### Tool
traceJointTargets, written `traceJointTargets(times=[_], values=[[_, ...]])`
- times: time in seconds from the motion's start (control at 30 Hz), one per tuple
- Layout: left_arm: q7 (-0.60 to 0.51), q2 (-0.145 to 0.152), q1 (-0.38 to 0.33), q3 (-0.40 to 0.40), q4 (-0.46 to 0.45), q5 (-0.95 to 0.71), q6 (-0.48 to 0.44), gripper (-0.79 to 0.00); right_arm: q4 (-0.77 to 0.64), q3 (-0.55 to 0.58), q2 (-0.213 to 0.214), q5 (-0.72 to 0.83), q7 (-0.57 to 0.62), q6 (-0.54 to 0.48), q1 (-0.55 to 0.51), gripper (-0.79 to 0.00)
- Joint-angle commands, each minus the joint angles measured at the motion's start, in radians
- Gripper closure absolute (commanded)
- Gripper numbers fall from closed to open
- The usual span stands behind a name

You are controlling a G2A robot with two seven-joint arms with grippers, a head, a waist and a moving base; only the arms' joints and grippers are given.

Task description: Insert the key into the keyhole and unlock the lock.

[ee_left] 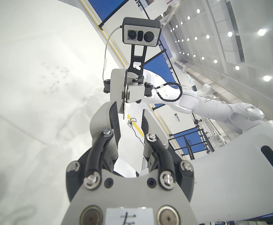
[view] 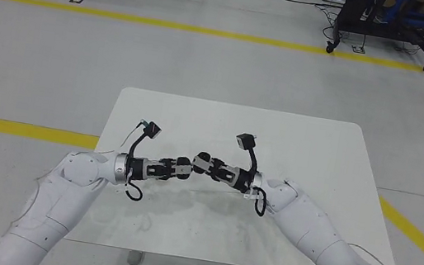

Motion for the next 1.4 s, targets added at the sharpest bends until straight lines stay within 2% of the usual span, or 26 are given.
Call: traceJointTargets(times=[0.0,0.1,0.4,0.43,0.47,0.83,0.93,1.1,1.13,1.17,1.27,1.37], values=[[0.004,0.000,-0.001,0.002,0.001,0.001,0.002,-0.092,0.004,0.005,-0.003,0.001,0.006,0.000,-0.001,0.000],[0.009,0.001,-0.004,0.003,0.003,-0.001,0.005,0.000,0.012,0.012,-0.009,-0.001,0.017,0.000,-0.002,0.000],[0.028,0.003,-0.006,0.004,0.008,-0.003,0.007,0.000,0.021,0.041,-0.021,-0.004,0.043,0.000,-0.009,0.000],[0.029,0.004,-0.005,0.003,0.007,-0.003,0.005,0.000,0.021,0.044,-0.022,-0.006,0.048,0.000,-0.010,-0.292],[0.030,0.004,-0.005,0.002,0.007,-0.003,0.004,0.000,0.022,0.048,-0.022,-0.004,0.051,0.000,-0.011,-0.785],[-0.073,0.029,0.013,-0.062,-0.006,-0.091,-0.001,0.000,0.022,0.048,-0.022,-0.004,0.051,0.000,-0.011,-0.785],[-0.140,0.041,0.010,-0.065,-0.025,-0.093,0.066,0.000,0.014,0.061,-0.017,-0.023,0.048,0.015,-0.017,-0.785],[-0.247,0.063,-0.017,-0.038,-0.066,-0.054,0.173,0.000,0.003,0.093,0.016,-0.072,0.170,0.035,-0.019,-0.785],[-0.246,0.067,-0.020,-0.033,-0.071,-0.038,0.172,0.000,-0.004,0.103,0.023,-0.069,0.186,0.041,-0.021,-0.536],[-0.249,0.071,-0.022,-0.020,-0.083,-0.017,0.175,0.000,-0.014,0.109,0.029,-0.073,0.208,0.045,-0.025,-0.406],[-0.242,0.082,-0.024,0.010,-0.102,0.025,0.168,0.000,-0.049,0.123,0.046,-0.061,0.274,0.069,-0.039,-0.280],[-0.235,0.093,-0.028,0.040,-0.110,0.050,0.161,0.000,-0.078,0.133,0.058,-0.018,0.348,0.089,-0.052,-0.212]])
